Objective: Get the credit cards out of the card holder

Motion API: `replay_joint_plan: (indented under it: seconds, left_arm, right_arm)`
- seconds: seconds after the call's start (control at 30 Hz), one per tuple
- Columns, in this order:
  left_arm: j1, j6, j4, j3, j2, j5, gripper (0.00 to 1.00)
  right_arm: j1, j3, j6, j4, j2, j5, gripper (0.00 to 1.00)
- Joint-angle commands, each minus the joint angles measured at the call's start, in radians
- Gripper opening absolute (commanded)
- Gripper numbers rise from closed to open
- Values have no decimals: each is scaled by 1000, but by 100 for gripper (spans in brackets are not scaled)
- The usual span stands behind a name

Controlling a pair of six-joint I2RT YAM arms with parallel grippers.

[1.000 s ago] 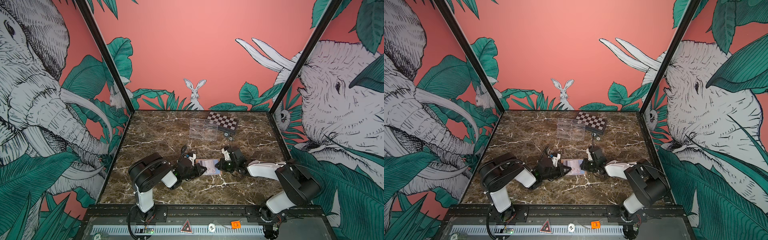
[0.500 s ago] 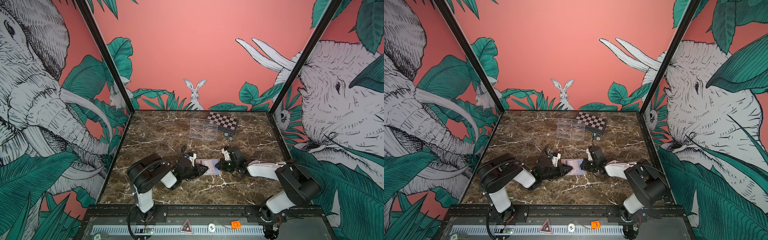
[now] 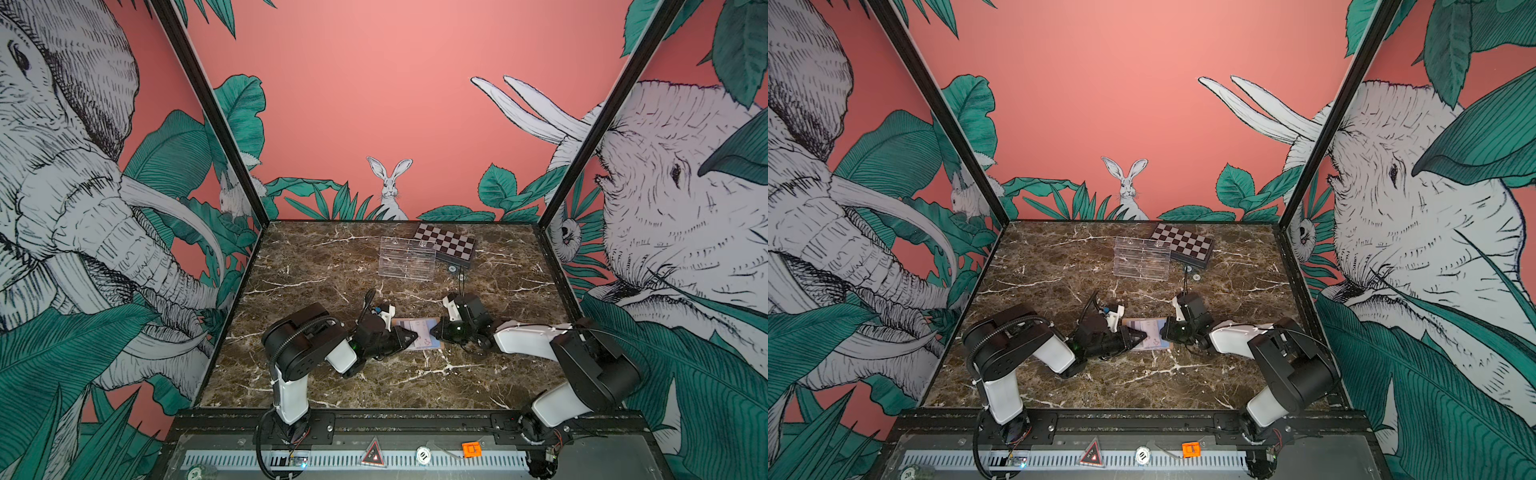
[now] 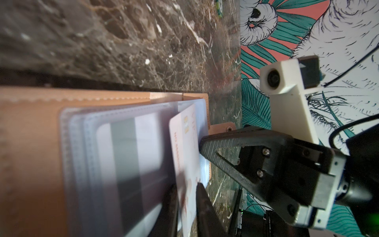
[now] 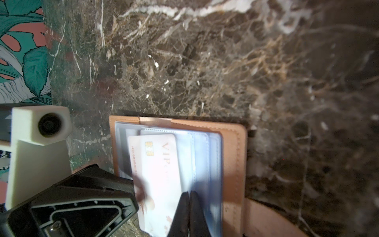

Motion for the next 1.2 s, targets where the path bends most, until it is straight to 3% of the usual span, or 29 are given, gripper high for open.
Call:
replay_joint_plan:
  seconds: [0.0,0.27,0.73,0.93,1.17]
  left_arm:
    - [-1,-6,-22,2,22,2,16]
    - [-1,-3,-14,-10,20,-1,0]
    - [0,11,-63,-61,-53,-19,0]
    - [0,12,-90,-57,-66,-29,28]
    - [1,-8,-60,-44,-21,-19,34]
  right_arm:
    - [13,-4,-10,-42,19,9,0]
    - [14,-5,-12,-44,19,9,0]
    - [14,-5,-19,-55,17,12,0]
    - [14,-4,-19,-55,17,13,0]
    - [16,1,-18,-55,21,10,0]
